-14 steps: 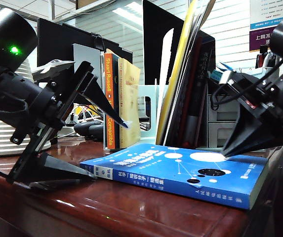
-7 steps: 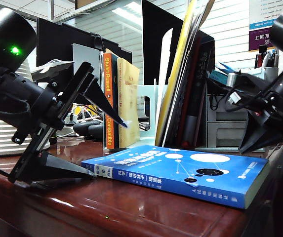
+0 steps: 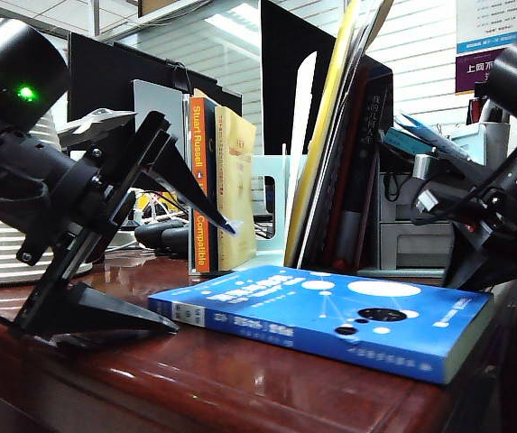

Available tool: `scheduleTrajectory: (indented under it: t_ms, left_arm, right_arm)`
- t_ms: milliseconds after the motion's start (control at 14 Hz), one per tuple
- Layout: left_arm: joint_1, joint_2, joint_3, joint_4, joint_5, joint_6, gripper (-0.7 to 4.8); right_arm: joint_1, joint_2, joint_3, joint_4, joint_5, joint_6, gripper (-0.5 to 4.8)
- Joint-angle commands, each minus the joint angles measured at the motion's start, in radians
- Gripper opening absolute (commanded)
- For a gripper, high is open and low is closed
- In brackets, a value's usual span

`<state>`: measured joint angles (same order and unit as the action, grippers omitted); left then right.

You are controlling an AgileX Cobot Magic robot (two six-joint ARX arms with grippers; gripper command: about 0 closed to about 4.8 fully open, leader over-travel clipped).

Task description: Pick up the blue book and put it on the bookshelf.

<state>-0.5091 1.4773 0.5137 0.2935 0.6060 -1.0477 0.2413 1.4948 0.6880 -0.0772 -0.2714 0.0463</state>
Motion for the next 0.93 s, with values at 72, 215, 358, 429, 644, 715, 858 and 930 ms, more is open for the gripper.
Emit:
scheduleTrajectory:
  t_ms: [72, 215, 358, 429, 644, 715, 858, 930]
  left_arm:
    - [-0.002, 0.008, -0.010, -0.079, -0.027, -0.004, 4.79]
    - [-0.002, 0.010, -0.010, -0.077, -0.047, -0.003, 4.79]
    - [-0.003, 0.014, -0.010, -0.068, -0.072, 0.000, 4.79]
    - [-0.005, 0.014, -0.010, -0.068, -0.090, 0.000, 4.79]
    - [-0.012, 0.014, -0.010, 0.023, -0.079, 0.004, 4.79]
    - [-0.016, 0.014, -0.010, 0.082, -0.079, -0.001, 4.79]
    - [-0.016, 0.014, -0.010, 0.153, -0.079, -0.008, 4.79]
    - [-0.016, 0.014, -0.009, 0.163, -0.079, -0.008, 4.79]
  right_arm:
    - [0.007, 0.015, 0.002, -0.042, -0.208, -0.002, -0.05]
    - [0.028, 0.014, 0.002, -0.045, -0.292, -0.003, -0.05]
    - [0.049, 0.014, 0.002, -0.045, -0.337, -0.023, -0.05]
    - [0.062, 0.015, 0.002, -0.040, -0.341, -0.029, -0.05]
    - [0.070, 0.014, 0.002, -0.019, -0.340, -0.029, -0.05]
    - [0.070, 0.014, 0.002, -0.019, -0.341, -0.029, -0.05]
    - [0.070, 0.014, 0.002, -0.018, -0.360, -0.036, -0.05]
    - [0.070, 0.014, 0.002, -0.019, -0.389, -0.060, -0.05]
